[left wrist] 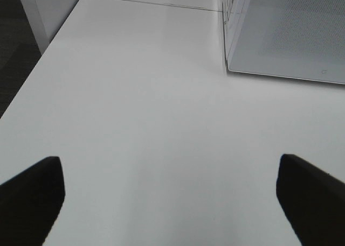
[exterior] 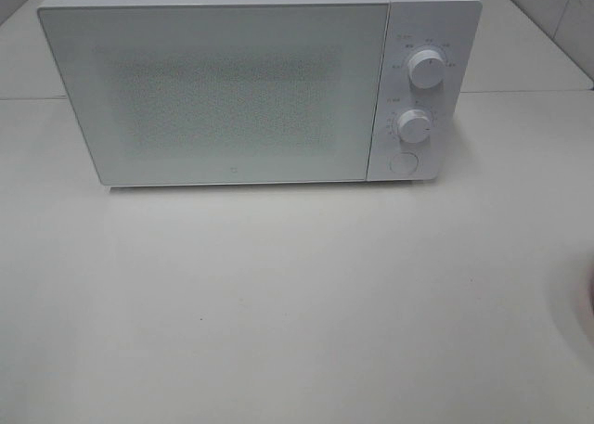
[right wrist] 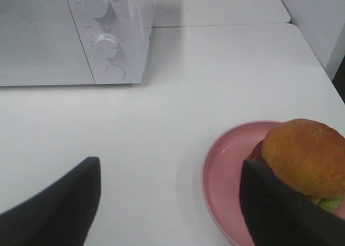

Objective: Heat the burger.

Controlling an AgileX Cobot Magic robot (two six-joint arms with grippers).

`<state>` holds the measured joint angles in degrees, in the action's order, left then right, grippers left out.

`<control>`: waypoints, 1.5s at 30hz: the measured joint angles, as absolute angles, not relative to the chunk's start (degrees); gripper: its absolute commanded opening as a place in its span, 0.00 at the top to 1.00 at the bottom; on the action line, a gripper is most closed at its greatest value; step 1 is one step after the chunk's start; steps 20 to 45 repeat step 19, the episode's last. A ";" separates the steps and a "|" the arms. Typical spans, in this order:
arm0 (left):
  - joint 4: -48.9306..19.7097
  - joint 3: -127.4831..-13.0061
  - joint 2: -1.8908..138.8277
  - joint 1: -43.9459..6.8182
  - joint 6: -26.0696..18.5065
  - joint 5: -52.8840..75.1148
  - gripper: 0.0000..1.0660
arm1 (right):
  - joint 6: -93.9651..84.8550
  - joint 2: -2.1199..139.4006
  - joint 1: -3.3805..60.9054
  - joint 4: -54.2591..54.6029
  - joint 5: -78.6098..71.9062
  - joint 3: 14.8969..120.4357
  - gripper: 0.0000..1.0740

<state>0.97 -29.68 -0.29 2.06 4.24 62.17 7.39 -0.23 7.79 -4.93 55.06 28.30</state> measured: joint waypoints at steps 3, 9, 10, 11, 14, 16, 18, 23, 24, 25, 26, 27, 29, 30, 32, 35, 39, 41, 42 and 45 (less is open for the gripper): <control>0.97 -29.68 -0.29 2.06 4.24 62.17 0.06 | 7.39 -0.23 7.79 -4.93 55.06 28.30 0.34; 0.97 -29.68 -0.29 2.06 4.24 62.17 0.06 | 7.39 -0.23 7.79 -4.93 55.06 28.30 0.34; 0.97 -29.68 -0.29 2.06 4.24 62.17 0.06 | 7.39 -0.23 7.79 -4.93 55.06 28.30 0.34; 0.97 -29.68 -0.29 2.06 4.24 62.17 0.06 | 7.39 -0.23 7.79 -4.93 55.06 28.30 0.34; 0.97 -29.68 -0.29 2.06 4.24 62.17 0.06 | 7.39 -0.23 7.79 -4.93 55.06 28.30 0.34; 0.97 -29.68 -0.29 2.06 4.24 62.17 0.06 | 7.39 -0.23 7.79 -4.93 55.06 28.30 0.34; 0.97 -29.68 -0.29 2.06 4.24 62.17 0.06 | 7.39 -0.23 7.79 -4.93 55.06 28.30 0.34; 0.97 -29.68 -0.29 2.06 4.24 62.17 0.06 | 7.39 -0.23 7.79 -4.93 55.06 28.30 0.34; 0.97 -29.68 -0.29 2.06 4.24 62.17 0.06 | 7.39 -0.23 7.79 -4.93 55.06 28.30 0.34; 0.97 -29.68 -0.29 2.06 4.24 62.17 0.06 | 7.39 -0.23 7.79 -4.93 55.06 28.30 0.34; 0.97 -29.68 -0.29 2.06 4.24 62.17 0.06 | 7.39 -0.23 7.79 -4.93 55.06 28.30 0.34; 0.97 -29.68 -0.29 2.06 4.24 62.17 0.06 | 7.39 -0.23 7.79 -4.93 55.06 28.30 0.34; 0.97 -29.68 -0.29 2.06 4.24 62.17 0.06 | 7.39 -0.23 7.79 -4.93 55.06 28.30 0.34; 0.97 -29.68 -0.29 2.06 4.24 62.17 0.06 | 7.39 -0.23 7.79 -4.93 55.06 28.30 0.34; 0.97 -29.68 -0.29 2.06 4.24 62.17 0.06 | 7.39 -0.23 7.79 -4.93 55.06 28.30 0.34; 0.97 -29.68 -0.29 2.06 4.24 62.17 0.06 | 7.39 -0.23 7.79 -4.93 55.06 28.30 0.34; 0.97 -29.68 -0.29 2.06 4.24 62.17 0.06 | 7.39 -0.23 7.79 -4.93 55.06 28.30 0.34; 0.97 -29.68 -0.29 2.06 4.24 62.17 0.06 | 7.39 -0.23 7.79 -4.93 55.06 28.30 0.34; 0.97 -29.68 -0.29 2.06 4.24 62.17 0.06 | 7.39 -0.23 7.79 -4.93 55.06 28.30 0.34; 0.97 -29.68 -0.29 2.06 4.24 62.17 0.06 | 7.39 -0.23 7.79 -4.93 55.06 28.30 0.34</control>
